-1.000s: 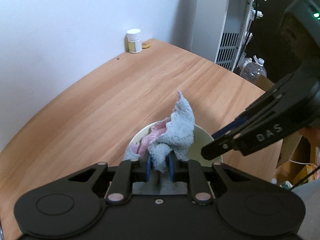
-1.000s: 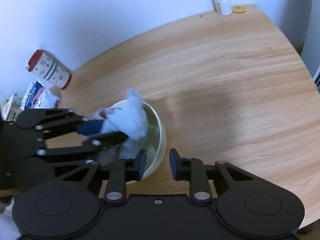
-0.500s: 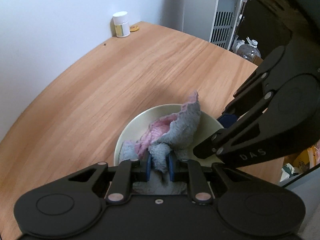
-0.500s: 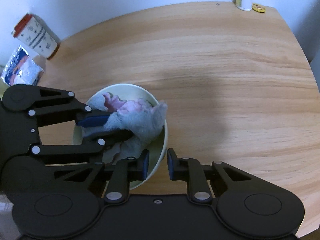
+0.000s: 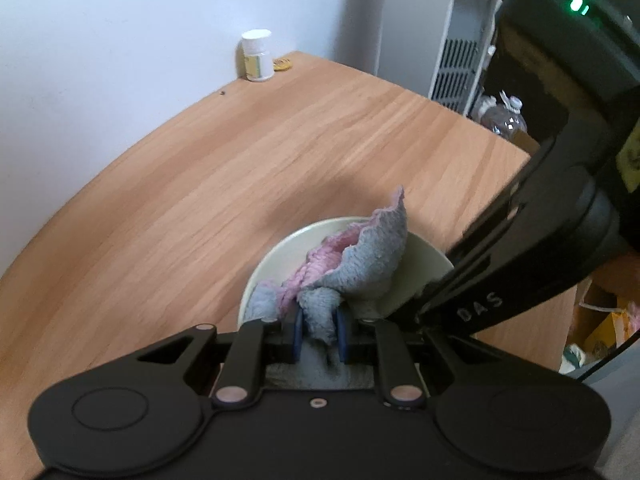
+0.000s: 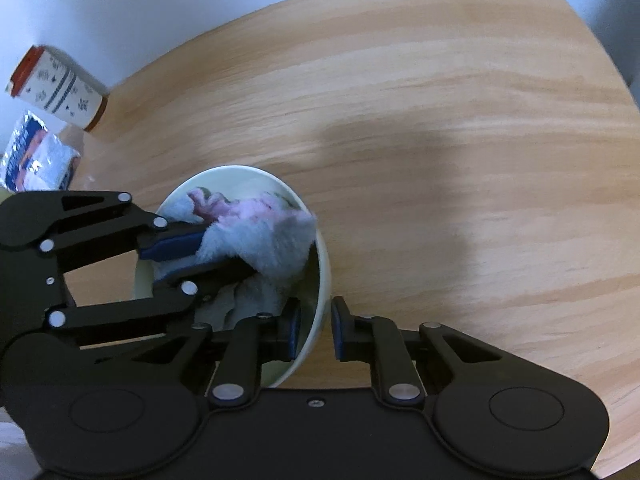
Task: Clean bowl
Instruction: 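Regrasp the towel with the left gripper and keep wiping the bowl, then close the right gripper on the bowl rim and lift the bowl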
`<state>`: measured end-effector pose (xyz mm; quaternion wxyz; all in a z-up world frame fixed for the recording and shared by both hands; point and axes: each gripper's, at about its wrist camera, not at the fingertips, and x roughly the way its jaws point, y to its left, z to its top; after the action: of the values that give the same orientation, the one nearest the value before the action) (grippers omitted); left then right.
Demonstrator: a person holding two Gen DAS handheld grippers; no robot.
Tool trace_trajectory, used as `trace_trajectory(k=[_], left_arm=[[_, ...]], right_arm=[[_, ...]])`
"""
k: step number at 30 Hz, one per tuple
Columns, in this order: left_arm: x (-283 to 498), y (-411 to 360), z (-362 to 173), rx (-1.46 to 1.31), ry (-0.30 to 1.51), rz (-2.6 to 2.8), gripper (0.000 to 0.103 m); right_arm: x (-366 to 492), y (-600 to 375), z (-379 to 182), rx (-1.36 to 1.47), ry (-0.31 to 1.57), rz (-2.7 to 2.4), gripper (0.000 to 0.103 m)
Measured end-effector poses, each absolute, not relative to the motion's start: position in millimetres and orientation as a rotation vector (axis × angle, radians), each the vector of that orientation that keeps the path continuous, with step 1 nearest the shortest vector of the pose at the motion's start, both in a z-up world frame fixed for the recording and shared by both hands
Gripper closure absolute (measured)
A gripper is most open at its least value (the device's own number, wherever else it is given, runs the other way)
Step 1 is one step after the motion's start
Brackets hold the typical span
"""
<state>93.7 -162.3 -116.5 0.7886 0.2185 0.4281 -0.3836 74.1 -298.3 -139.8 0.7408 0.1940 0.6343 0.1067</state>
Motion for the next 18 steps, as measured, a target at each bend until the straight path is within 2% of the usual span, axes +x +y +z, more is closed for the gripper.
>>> trace_trajectory(k=[6, 18], left_arm=[[85, -156, -105, 0.509, 0.877, -0.788, 0.088], [89, -145, -88, 0.421, 0.866, -0.745, 0.088]], right_arm=[[72, -290, -138, 0.361, 1.382, 0.269, 0.080], [76, -281, -127, 0.214, 1.351, 0.275, 0.084]])
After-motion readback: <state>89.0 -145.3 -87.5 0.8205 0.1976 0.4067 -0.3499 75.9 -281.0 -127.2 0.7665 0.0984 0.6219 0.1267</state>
